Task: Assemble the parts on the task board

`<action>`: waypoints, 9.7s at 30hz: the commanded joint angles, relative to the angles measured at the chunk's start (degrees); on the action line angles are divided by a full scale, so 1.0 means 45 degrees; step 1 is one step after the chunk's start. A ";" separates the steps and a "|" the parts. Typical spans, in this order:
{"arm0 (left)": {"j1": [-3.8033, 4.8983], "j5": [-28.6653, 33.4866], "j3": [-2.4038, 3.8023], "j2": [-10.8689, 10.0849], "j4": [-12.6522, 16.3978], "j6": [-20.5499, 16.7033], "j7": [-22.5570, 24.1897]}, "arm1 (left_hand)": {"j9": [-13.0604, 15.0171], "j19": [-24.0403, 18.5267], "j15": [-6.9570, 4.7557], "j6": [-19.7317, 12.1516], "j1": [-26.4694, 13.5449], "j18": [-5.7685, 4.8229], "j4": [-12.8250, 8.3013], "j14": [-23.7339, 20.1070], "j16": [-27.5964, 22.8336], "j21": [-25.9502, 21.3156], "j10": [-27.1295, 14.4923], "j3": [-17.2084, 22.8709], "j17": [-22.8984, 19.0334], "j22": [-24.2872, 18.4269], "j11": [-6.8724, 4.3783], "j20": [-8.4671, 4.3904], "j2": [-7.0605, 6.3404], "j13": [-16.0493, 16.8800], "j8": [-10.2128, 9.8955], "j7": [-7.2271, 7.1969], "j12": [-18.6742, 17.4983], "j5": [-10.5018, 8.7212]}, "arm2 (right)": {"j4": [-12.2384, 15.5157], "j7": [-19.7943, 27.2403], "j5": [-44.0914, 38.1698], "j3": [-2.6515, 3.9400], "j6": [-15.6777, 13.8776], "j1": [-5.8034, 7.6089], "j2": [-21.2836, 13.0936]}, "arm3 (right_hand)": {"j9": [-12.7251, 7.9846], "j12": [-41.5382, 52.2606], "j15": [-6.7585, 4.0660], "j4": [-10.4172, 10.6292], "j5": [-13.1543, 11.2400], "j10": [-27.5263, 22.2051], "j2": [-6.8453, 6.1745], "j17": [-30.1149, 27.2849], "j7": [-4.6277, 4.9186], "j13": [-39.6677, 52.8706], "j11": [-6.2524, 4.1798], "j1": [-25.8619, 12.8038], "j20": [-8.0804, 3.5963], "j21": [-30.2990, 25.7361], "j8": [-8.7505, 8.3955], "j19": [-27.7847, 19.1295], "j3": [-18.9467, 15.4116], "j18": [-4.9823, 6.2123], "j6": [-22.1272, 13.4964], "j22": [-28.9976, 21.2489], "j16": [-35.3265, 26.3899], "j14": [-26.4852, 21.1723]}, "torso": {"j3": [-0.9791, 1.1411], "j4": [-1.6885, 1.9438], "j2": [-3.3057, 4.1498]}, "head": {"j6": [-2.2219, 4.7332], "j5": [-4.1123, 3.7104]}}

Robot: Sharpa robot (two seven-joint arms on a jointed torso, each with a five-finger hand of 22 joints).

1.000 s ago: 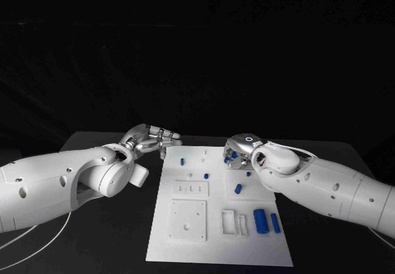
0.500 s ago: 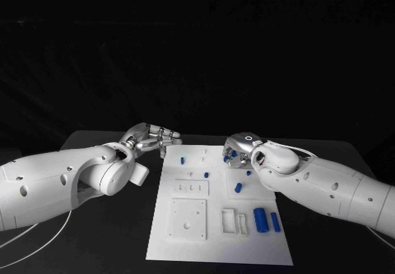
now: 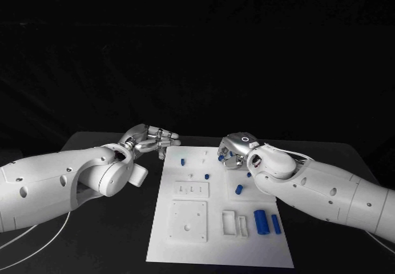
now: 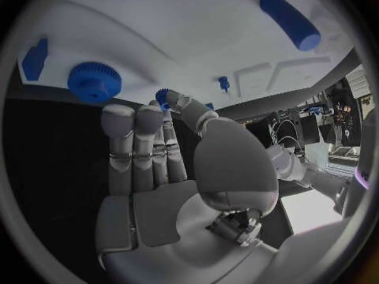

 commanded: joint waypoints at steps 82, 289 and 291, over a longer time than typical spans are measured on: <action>0.0218 -0.0060 0.0030 0.0336 -0.0050 0.0131 0.0146 | 0.0012 0.0011 0.0039 -0.0091 -0.0089 0.0125 0.0029 0.0014 0.0106 -0.0036 -0.0100 0.0067 -0.0072 0.0059 0.0003 0.0053 -0.0012 -0.0010 -0.0039 -0.0004 -0.0001 0.0077 | -0.1298 -0.0526 -0.0566 0.0095 -0.0979 0.0176 0.1724 | -0.0088 0.0066 -0.0082 0.0244 -0.0174 0.0018 -0.0163 0.0047 0.0018 -0.0079 0.0024 -0.0039 -0.0095 -0.0583 0.0039 0.0421 0.0018 0.0090 0.0022 0.0542 -0.0105 -0.0014 | -0.0122 0.0120 0.0304 | -0.0083 0.0448; 0.0249 -0.0448 0.0018 0.0455 -0.0761 0.0431 0.0441 | -0.0040 0.0148 0.0056 -0.0815 -0.0335 0.0142 0.0638 0.1262 0.0889 -0.0319 -0.0746 0.0142 -0.0422 0.0539 0.0229 0.0083 -0.0524 -0.0025 -0.0022 0.0203 -0.0368 0.0229 | 0.0146 -0.0594 0.1224 0.0879 -0.0306 -0.0305 0.1193 | -0.0278 1.4541 -0.0318 0.1650 0.0429 -0.0576 -0.0395 0.3533 0.0017 1.5470 -0.0401 -0.0080 -0.0283 0.1465 0.0020 0.0741 -0.2204 -0.0292 -0.1167 0.3908 0.1507 0.0108 | 0.0121 -0.0283 0.0228 | -0.0145 0.0675; 0.0249 -0.0448 0.0018 0.0474 -0.0771 0.0432 0.0439 | -0.0038 0.0154 0.0055 -0.0823 -0.0313 0.0145 0.0638 0.1270 0.0896 -0.0325 -0.0744 0.0144 -0.0425 0.0545 0.0227 0.0084 -0.0513 -0.0025 -0.0018 0.0201 -0.0367 0.0234 | 0.0105 -0.0595 0.1199 0.0854 -0.0275 -0.0317 0.1271 | -0.0278 1.4541 -0.0318 0.1650 0.0429 -0.0576 -0.0395 0.3533 0.0017 1.5470 -0.0401 -0.0080 -0.0283 0.1465 0.0020 0.0741 -0.2204 -0.0292 -0.1167 0.3908 0.1507 0.0108 | 0.0126 -0.0270 0.0227 | -0.0140 0.0679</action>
